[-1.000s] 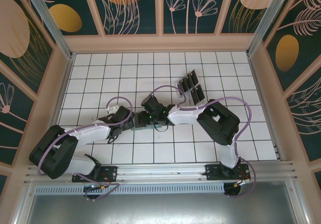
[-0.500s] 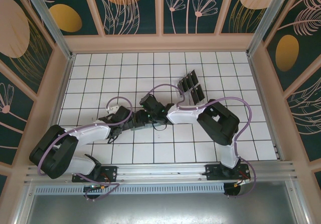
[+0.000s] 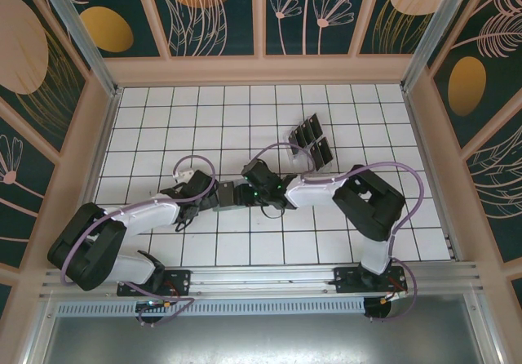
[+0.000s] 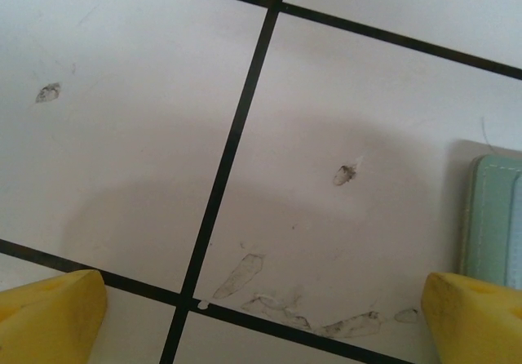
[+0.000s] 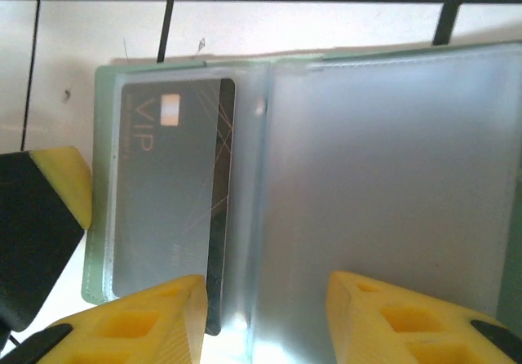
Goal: Put the credit cards into the card holder
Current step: Move the card holder to the center of the table.
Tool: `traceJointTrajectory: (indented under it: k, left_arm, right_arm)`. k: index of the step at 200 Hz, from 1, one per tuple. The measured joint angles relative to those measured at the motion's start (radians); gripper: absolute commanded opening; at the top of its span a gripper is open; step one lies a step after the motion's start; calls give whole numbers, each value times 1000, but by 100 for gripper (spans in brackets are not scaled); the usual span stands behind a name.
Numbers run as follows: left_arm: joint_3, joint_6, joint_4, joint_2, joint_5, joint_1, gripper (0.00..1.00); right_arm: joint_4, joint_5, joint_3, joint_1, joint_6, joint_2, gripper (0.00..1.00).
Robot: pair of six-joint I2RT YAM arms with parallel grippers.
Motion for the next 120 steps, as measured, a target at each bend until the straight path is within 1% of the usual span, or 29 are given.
traceJointTrajectory:
  k: [66, 120]
  left_arm:
    - [74, 6, -22, 18, -3, 0, 99]
    - [86, 19, -23, 21, 5, 0, 99]
  right_arm:
    - [6, 26, -137, -13, 29, -117, 44]
    - [6, 30, -135, -13, 39, -174, 43]
